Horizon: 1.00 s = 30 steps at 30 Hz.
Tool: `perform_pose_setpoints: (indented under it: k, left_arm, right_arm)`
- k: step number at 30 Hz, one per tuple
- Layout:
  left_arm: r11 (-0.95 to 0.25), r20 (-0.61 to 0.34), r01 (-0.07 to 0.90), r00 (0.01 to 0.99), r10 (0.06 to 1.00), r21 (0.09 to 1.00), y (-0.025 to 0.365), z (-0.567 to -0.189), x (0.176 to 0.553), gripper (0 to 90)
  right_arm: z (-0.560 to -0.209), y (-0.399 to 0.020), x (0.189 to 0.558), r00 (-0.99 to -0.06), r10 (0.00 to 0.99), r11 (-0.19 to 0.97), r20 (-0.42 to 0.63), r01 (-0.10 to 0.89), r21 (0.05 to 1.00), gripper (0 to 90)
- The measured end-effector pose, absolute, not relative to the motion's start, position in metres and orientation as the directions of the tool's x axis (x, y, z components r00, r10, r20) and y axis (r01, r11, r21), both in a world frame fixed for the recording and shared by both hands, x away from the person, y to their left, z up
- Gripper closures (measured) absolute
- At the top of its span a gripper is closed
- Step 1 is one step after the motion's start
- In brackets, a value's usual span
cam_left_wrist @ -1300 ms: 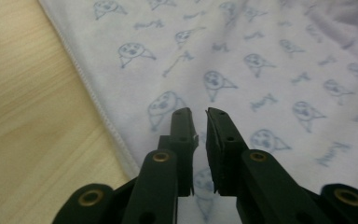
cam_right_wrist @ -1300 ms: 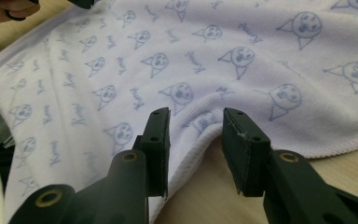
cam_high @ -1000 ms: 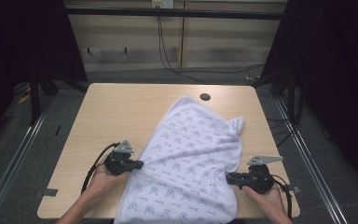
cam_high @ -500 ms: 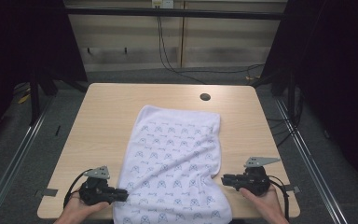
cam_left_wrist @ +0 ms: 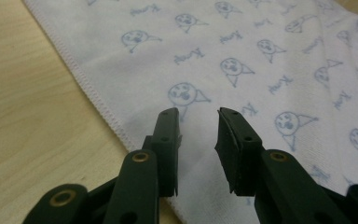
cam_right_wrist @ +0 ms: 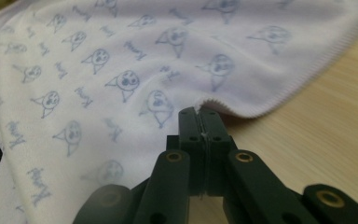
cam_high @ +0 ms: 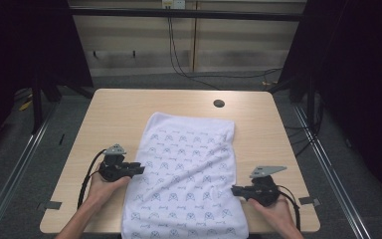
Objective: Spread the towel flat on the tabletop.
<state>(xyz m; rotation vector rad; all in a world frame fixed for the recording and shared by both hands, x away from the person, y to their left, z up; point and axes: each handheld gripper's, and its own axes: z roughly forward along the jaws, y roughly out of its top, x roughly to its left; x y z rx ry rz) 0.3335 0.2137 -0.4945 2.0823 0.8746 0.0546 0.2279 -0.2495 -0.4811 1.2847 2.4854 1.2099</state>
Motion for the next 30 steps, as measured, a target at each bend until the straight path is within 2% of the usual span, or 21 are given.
perform_pose_setpoints:
  k: [4, 6, 8, 11, 14, 16, 19, 20, 23, 25, 27, 30]
  left_arm:
    - [-0.457, -0.251, 0.554, 0.784, 0.568, 0.696, 0.204, -0.497, 0.316, 70.8]
    - [-0.504, -0.212, 0.518, 0.812, 0.543, 0.691, 0.199, -0.499, 0.306, 70.6]
    - [-0.515, -0.246, 0.533, 0.815, 0.524, 0.671, 0.197, -0.497, 0.298, 76.2]
    - [-0.552, -0.234, 0.512, 0.836, 0.496, 0.658, 0.193, -0.496, 0.283, 88.9]
    - [-0.560, -0.230, 0.500, 0.845, 0.483, 0.661, 0.191, -0.493, 0.274, 90.0]
    - [-0.526, -0.240, 0.510, 0.834, 0.498, 0.680, 0.193, -0.491, 0.279, 89.8]
    - [-0.530, -0.193, 0.527, 0.806, 0.559, 0.664, 0.195, -0.495, 0.295, 84.9]
    - [-0.509, -0.214, 0.537, 0.799, 0.562, 0.673, 0.196, -0.497, 0.300, 84.7]
    - [-0.501, -0.186, 0.535, 0.787, 0.588, 0.680, 0.194, -0.495, 0.312, 84.4]
    - [-0.483, -0.213, 0.537, 0.791, 0.574, 0.691, 0.192, -0.495, 0.321, 88.6]
    - [-0.475, -0.214, 0.548, 0.780, 0.589, 0.689, 0.189, -0.497, 0.328, 89.1]
    - [-0.469, -0.210, 0.550, 0.774, 0.598, 0.691, 0.184, -0.500, 0.338, 81.1]
  right_arm:
    - [-0.479, -0.281, 0.215, -0.589, 0.759, 0.270, 0.275, 0.671, 0.691, 89.3]
    - [-0.479, -0.291, 0.205, -0.572, 0.774, 0.262, 0.271, 0.679, 0.686, 89.3]
    - [-0.478, -0.296, 0.196, -0.565, 0.779, 0.258, 0.274, 0.685, 0.681, 89.1]
    - [-0.474, -0.297, 0.183, -0.572, 0.770, 0.249, 0.282, 0.676, 0.694, 88.2]
    - [-0.471, -0.296, 0.180, -0.571, 0.774, 0.231, 0.273, 0.657, 0.718, 78.1]
    - [-0.468, -0.295, 0.184, -0.575, 0.772, 0.223, 0.269, 0.642, 0.733, 74.4]
    - [-0.468, -0.291, 0.195, -0.583, 0.770, 0.228, 0.260, 0.632, 0.741, 71.8]
    - [-0.469, -0.289, 0.200, -0.587, 0.767, 0.233, 0.258, 0.630, 0.741, 71.6]
    - [-0.472, -0.279, 0.222, -0.613, 0.750, 0.258, 0.250, 0.618, 0.742, 71.8]
    - [-0.474, -0.270, 0.239, -0.638, 0.732, 0.291, 0.239, 0.610, 0.737, 74.8]
    - [-0.476, -0.262, 0.254, -0.656, 0.716, 0.303, 0.238, 0.600, 0.741, 76.7]
    - [-0.483, -0.246, 0.279, -0.671, 0.707, 0.342, 0.224, 0.601, 0.722, 75.5]
